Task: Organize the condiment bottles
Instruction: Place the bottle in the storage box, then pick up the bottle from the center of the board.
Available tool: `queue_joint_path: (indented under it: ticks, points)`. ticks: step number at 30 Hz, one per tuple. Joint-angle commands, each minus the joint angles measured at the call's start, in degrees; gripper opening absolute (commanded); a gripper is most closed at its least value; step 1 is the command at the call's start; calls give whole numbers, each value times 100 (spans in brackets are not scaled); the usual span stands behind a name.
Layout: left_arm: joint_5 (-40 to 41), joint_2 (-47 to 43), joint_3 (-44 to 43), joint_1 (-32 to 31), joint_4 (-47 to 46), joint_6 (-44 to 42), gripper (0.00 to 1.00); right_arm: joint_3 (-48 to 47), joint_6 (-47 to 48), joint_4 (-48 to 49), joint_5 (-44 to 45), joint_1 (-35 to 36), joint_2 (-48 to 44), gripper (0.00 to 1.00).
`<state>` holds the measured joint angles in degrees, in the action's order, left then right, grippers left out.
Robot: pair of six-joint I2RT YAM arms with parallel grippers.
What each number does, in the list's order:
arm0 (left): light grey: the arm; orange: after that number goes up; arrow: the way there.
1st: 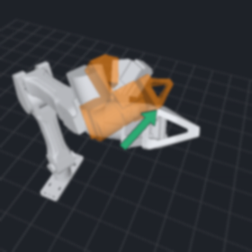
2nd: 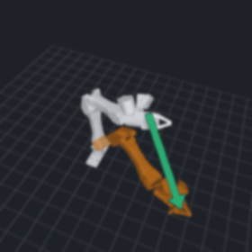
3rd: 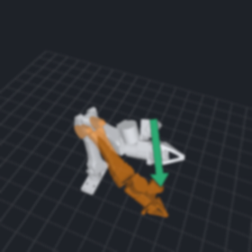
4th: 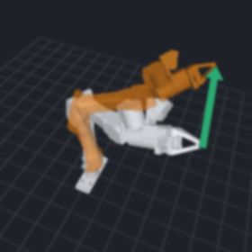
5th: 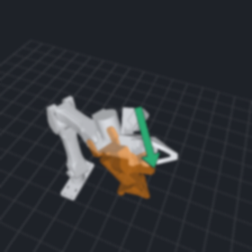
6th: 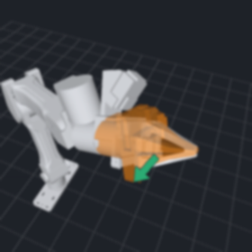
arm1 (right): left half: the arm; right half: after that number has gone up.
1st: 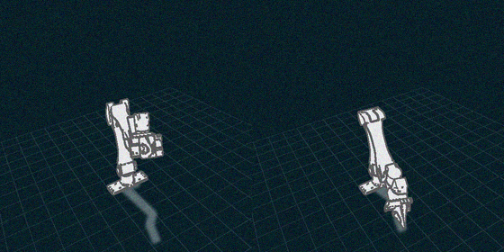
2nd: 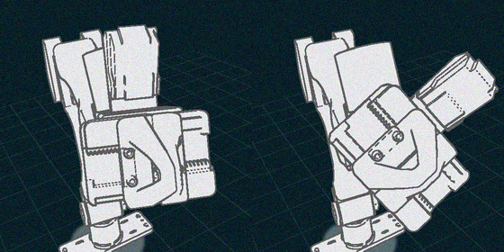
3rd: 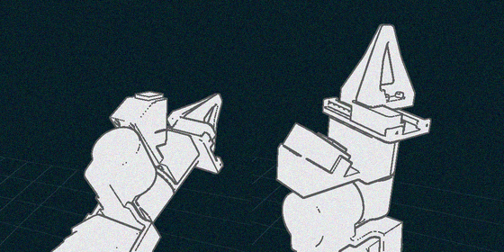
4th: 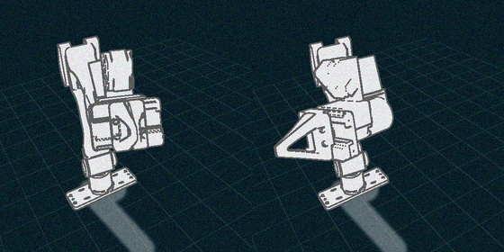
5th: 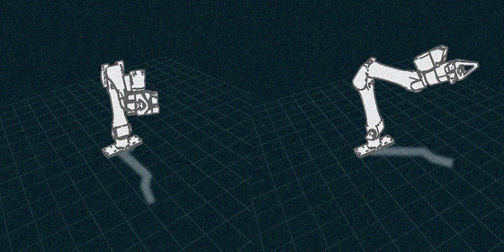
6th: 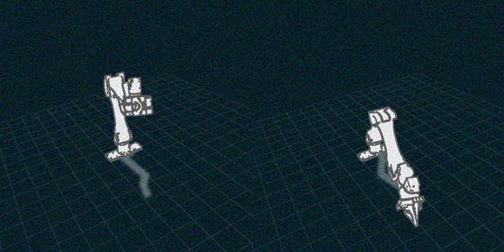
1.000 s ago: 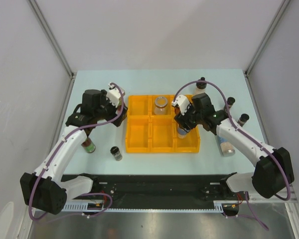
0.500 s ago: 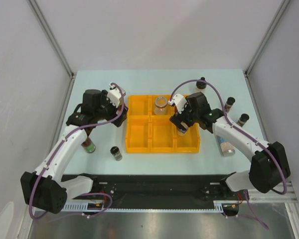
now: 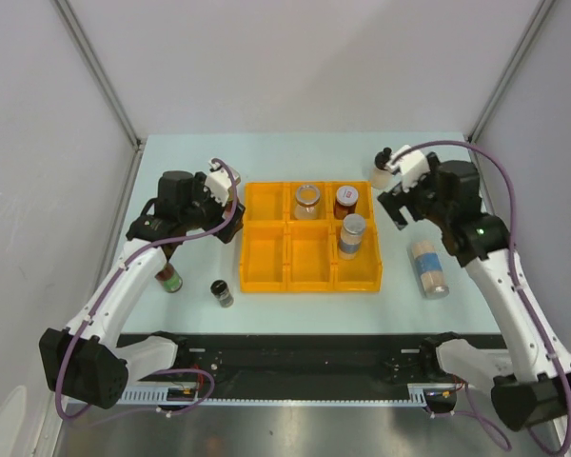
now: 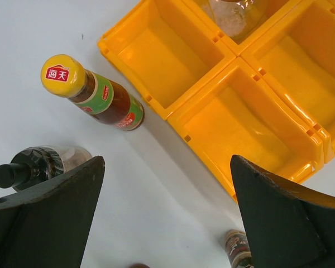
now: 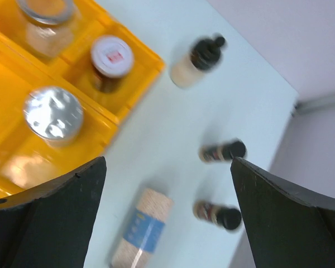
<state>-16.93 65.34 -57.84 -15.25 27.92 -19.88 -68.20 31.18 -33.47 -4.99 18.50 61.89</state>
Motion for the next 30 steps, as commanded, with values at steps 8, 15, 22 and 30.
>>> queue_joint_path:
  ticks: [8,15,22,30]
  points:
    - [-267,5,-25,39,-59,98,100,1678,1566,-2198,-54,-2077,-968,100]
    - [-294,-118,-34,48,-41,98,99,1635,2427,-3059,-590,-3247,-468,99]
    - [-337,-162,-43,48,-24,107,100,1775,2727,-3131,-1126,-3362,174,98]
    - [-302,-154,-25,39,-41,98,100,2240,2376,-2331,-1057,-3344,693,97]
